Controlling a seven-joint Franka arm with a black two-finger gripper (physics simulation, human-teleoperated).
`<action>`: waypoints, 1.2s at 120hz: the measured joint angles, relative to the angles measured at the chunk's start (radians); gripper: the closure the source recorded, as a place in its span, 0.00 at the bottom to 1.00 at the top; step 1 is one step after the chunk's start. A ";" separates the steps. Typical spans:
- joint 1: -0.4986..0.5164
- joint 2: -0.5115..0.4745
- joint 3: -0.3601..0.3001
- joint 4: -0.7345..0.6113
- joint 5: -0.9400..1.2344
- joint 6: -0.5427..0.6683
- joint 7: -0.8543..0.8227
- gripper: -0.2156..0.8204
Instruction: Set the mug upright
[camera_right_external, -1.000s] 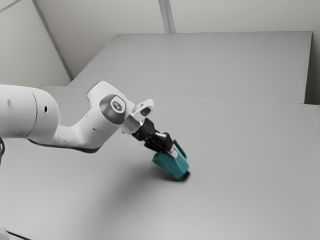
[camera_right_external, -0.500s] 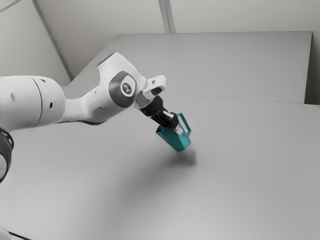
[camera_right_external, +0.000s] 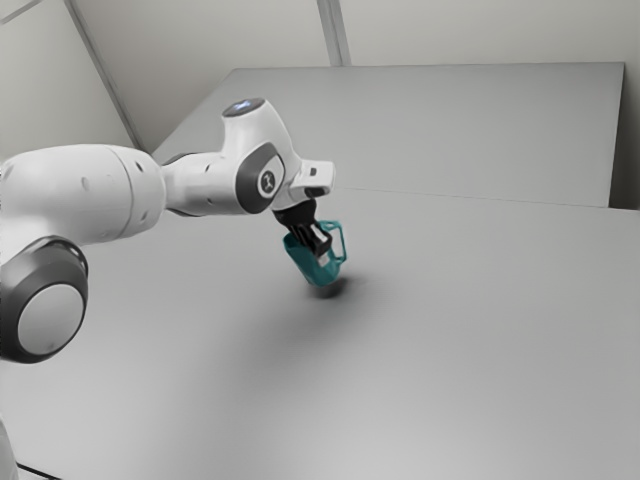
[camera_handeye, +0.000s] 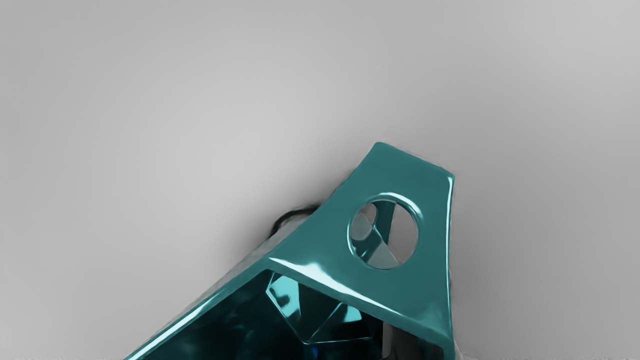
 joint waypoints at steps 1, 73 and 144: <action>0.001 0.001 0.000 0.000 0.004 -0.001 0.000 0.96; 0.009 0.098 -0.002 0.068 0.200 -0.074 0.026 0.97; 0.005 0.007 0.001 0.068 0.189 -0.103 0.047 0.28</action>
